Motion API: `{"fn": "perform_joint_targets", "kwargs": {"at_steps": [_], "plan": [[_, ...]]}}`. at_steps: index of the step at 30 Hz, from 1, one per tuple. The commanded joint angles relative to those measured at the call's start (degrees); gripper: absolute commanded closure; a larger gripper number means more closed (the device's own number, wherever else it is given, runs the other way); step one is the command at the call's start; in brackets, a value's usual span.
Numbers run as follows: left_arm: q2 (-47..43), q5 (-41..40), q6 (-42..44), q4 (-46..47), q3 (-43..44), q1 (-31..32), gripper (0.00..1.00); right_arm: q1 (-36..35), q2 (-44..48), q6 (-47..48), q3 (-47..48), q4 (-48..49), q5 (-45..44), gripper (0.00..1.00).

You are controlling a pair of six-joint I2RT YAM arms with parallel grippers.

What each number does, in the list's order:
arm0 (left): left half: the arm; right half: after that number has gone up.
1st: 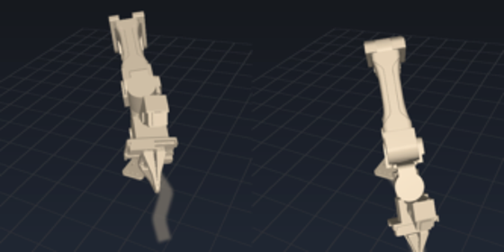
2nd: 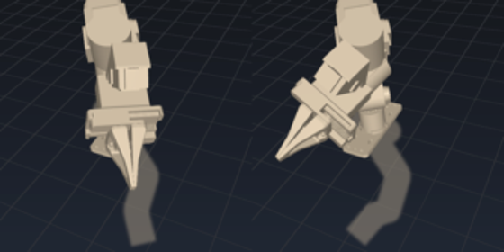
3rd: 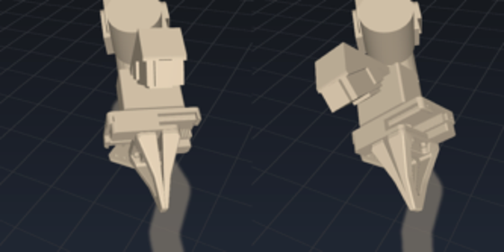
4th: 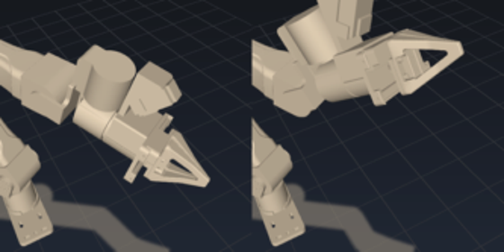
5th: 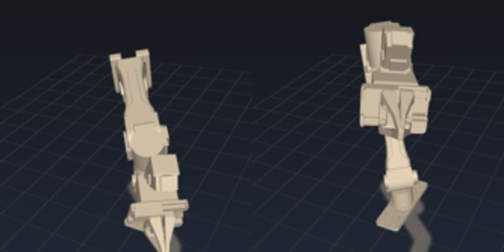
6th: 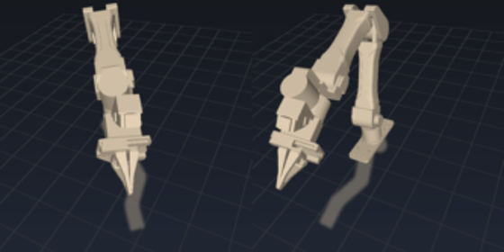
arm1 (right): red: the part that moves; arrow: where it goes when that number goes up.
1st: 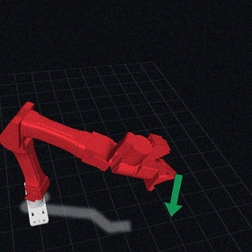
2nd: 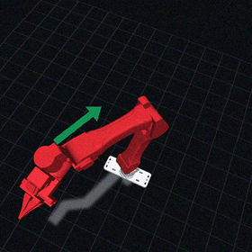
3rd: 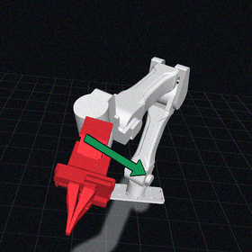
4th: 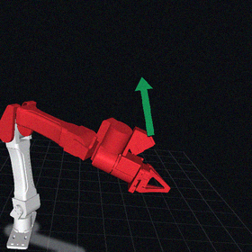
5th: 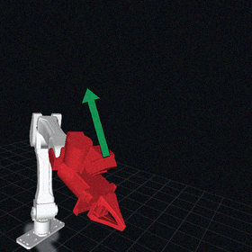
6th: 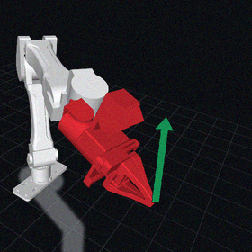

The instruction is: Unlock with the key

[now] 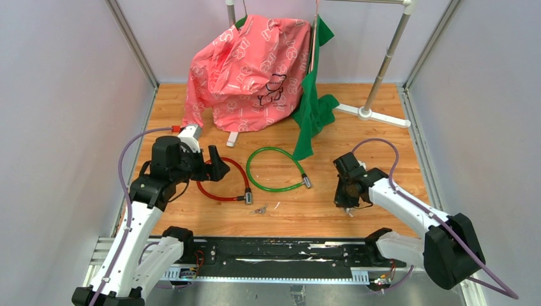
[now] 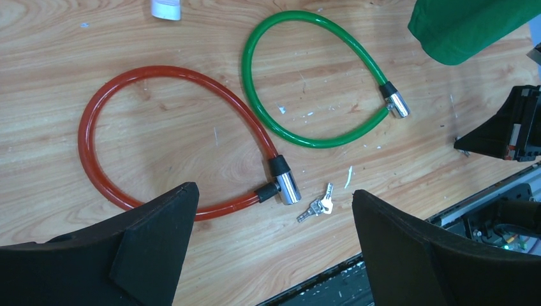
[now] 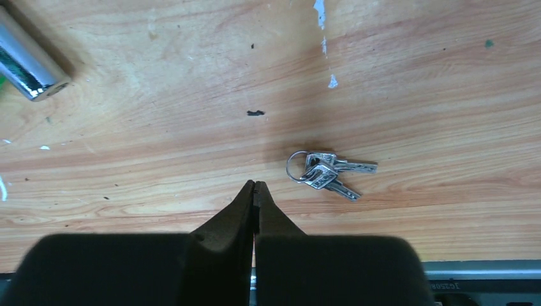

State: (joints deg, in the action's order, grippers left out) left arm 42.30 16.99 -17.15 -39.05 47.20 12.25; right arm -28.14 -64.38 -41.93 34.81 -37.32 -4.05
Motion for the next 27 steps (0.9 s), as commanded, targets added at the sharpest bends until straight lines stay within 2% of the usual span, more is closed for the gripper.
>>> {"fn": "perform_joint_targets", "kwargs": {"at_steps": [1, 3, 4, 5, 7, 9, 13, 20, 27], "plan": [[0.66, 1.94, 0.19, 1.26, -0.08, 0.83, 0.05, -0.86, 1.63, -3.13, -1.14, -0.25, 1.87, 1.00], [0.59, 1.84, 0.27, 1.27, -0.17, 0.93, 0.05, -0.81, 1.72, -3.00, -1.14, -0.45, 1.53, 1.00], [0.57, 1.75, 0.34, 1.31, -0.33, 0.98, 0.05, -0.86, 1.60, -2.65, -1.04, -0.69, 1.32, 0.96], [0.46, 1.65, 0.42, 1.27, -0.41, 1.02, 0.05, -0.84, 1.32, -2.22, -0.83, -1.26, 1.02, 0.90], [0.44, 1.65, 0.50, 1.39, -0.60, 1.02, 0.05, -0.86, 0.60, -1.24, 0.06, -2.48, 0.37, 0.66], [0.47, 1.55, 0.45, 1.58, -0.72, 1.06, 0.05, -0.86, 0.19, -0.55, 0.61, -3.26, -0.16, 0.55], [0.09, 1.31, 0.50, 1.64, -0.88, 1.11, 0.05, -1.03, -0.18, 0.04, 1.33, -4.78, -1.63, 0.52], [-0.05, 1.11, 0.48, 1.68, -0.93, 1.28, 0.05, -1.55, -2.29, 3.02, 3.44, -9.16, -9.08, 0.51], [-0.09, 1.03, 0.49, 1.78, -1.05, 1.54, 0.05, -1.63, -5.71, 4.48, 2.53, -5.49, -9.70, 0.44]]}}
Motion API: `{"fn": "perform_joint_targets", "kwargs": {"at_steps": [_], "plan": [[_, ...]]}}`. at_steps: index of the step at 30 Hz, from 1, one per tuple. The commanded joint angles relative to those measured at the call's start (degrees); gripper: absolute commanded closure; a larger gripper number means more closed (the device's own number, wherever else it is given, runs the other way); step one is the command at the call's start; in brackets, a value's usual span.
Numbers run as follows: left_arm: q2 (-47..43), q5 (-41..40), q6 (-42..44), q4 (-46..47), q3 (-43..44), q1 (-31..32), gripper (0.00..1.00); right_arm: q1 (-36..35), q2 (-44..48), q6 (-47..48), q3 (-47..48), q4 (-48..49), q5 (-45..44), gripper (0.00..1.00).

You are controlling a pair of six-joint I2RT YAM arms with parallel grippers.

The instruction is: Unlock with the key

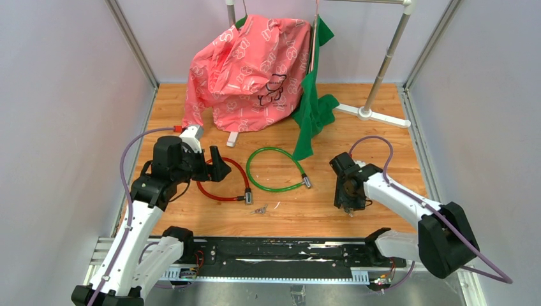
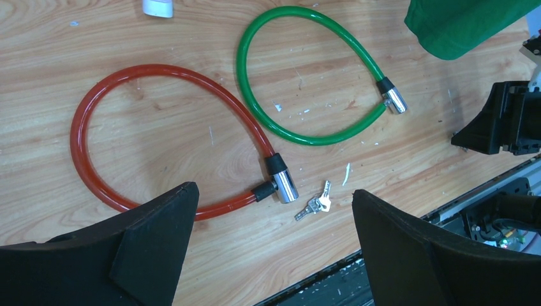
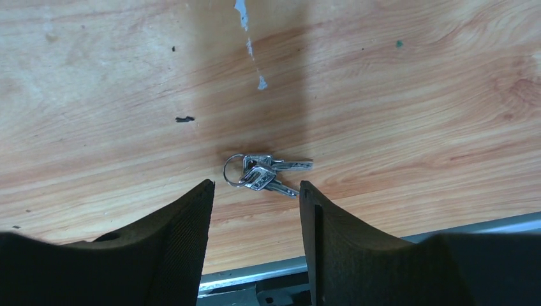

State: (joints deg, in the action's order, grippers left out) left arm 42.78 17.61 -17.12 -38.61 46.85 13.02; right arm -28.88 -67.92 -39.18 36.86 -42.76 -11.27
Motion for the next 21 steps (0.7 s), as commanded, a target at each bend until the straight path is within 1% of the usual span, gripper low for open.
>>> {"fn": "perform_joint_targets", "kwargs": {"at_steps": [1, 4, 8, 10, 14, 17, 21], "plan": [[-0.59, 0.37, 0.51, 1.40, -0.65, 0.78, 0.05, -0.83, -2.96, 1.77, 0.27, 0.60, -2.53, 0.42], [-0.53, 0.33, 0.49, 1.34, -0.70, 0.87, 0.05, -0.83, -4.76, 2.13, -1.26, 3.10, -1.26, 0.40], [-0.54, 0.15, 0.43, 1.30, -0.69, 0.96, 0.05, -0.86, -3.81, 2.29, -2.78, 4.50, -0.29, 0.40], [-0.51, 0.06, 0.46, 1.35, -0.70, 1.05, 0.05, -0.81, -2.70, 2.34, -3.17, 4.62, 0.42, 0.43], [-0.51, 0.06, 0.46, 1.39, -0.71, 1.05, 0.05, -0.80, -1.82, 1.11, -4.57, 6.03, 4.85, 0.50], [-0.71, 0.06, 0.45, 1.33, -0.71, 1.00, 0.05, -0.76, -0.91, -1.83, -6.14, 8.66, 9.19, 0.52], [-0.89, 0.04, 0.47, 1.40, -0.71, 1.20, 0.05, -0.83, 0.93, -8.28, -7.06, 10.01, 12.97, 0.53]]}}
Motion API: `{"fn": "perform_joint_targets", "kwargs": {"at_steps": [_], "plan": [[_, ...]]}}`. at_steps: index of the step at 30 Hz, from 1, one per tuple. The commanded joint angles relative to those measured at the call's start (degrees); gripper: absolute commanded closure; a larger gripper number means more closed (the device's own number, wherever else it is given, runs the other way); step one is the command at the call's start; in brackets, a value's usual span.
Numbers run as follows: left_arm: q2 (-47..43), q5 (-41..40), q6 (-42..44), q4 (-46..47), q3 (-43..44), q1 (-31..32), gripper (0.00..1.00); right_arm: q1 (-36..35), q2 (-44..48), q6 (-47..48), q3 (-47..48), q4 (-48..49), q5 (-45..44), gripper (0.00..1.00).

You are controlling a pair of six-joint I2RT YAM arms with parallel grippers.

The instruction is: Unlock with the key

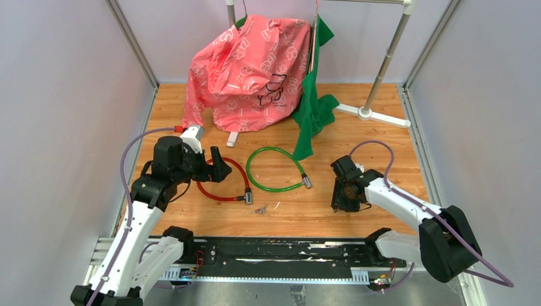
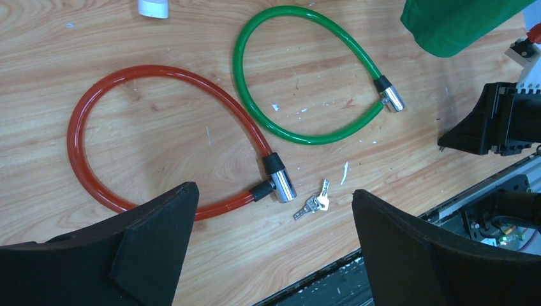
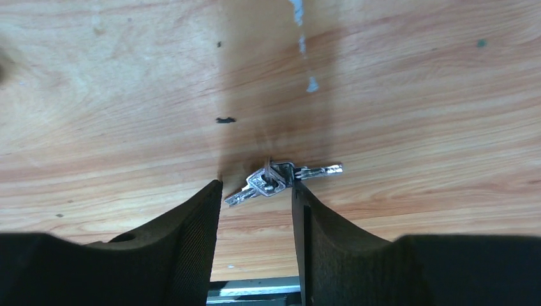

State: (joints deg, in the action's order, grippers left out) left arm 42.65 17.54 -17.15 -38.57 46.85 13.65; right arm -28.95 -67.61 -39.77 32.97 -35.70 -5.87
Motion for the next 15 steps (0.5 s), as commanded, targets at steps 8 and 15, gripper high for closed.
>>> {"fn": "perform_joint_targets", "kwargs": {"at_steps": [8, 15], "plan": [[-1.03, -0.39, 0.36, 1.24, -0.69, 0.76, 0.05, -0.81, 2.11, -19.69, -1.79, -0.17, 2.79, 0.53], [-1.14, -0.61, 0.32, 1.45, -0.79, 1.03, 0.05, -0.84, 0.31, -23.50, -0.88, -5.57, -0.23, 0.58]]}}
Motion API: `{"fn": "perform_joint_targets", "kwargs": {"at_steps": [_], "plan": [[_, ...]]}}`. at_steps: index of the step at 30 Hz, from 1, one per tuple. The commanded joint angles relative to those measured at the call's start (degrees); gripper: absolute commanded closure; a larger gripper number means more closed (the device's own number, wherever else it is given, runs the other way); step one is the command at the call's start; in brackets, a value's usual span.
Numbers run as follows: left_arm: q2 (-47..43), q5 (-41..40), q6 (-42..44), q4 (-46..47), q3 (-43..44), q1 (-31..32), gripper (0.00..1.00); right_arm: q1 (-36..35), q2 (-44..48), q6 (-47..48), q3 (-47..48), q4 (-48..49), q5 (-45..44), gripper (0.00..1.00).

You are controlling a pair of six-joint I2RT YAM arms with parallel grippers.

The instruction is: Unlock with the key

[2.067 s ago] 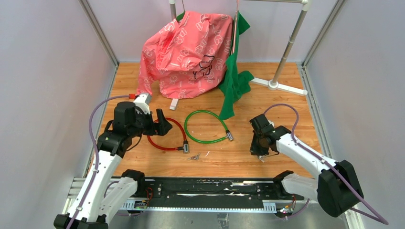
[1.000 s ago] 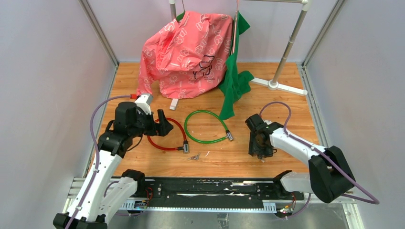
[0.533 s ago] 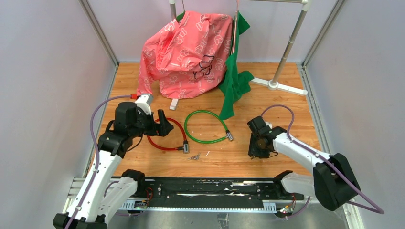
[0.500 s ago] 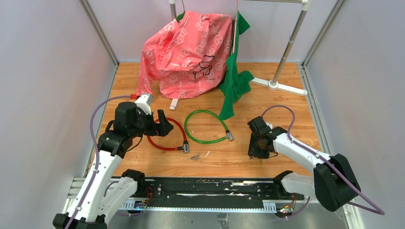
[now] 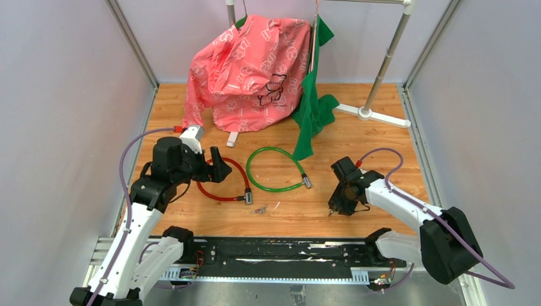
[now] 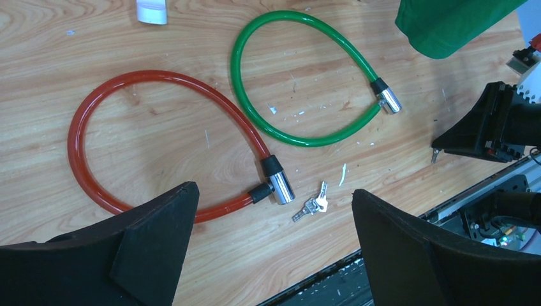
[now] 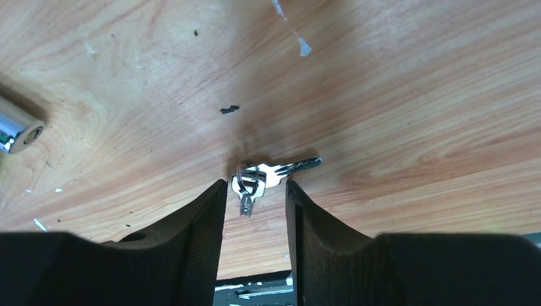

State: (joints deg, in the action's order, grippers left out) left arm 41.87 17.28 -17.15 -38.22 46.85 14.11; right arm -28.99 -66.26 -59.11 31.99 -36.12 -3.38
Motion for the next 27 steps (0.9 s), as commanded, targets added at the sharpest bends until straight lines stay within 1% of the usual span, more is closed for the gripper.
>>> {"fn": "perform_joint_targets", "kwargs": {"at_steps": [1, 8, 20, 27], "plan": [[-0.30, -0.32, 0.28, 1.17, -0.76, 0.57, 0.05, -0.79, -1.11, -4.22, 0.09, -5.12, -2.71, 0.58], [-0.37, -0.02, 0.36, 1.37, -0.88, 0.57, 0.05, -0.89, -2.42, -4.34, 1.06, -5.49, -3.13, 0.62], [-0.78, 0.21, 0.44, 1.57, -0.89, 0.57, 0.05, -3.00, -7.25, -6.80, 4.04, -7.19, -5.77, 0.61], [-0.84, 0.52, 0.51, 1.65, -0.97, 0.57, 0.05, -3.81, -9.45, -8.39, 3.61, -6.20, -6.94, 0.68]]}}
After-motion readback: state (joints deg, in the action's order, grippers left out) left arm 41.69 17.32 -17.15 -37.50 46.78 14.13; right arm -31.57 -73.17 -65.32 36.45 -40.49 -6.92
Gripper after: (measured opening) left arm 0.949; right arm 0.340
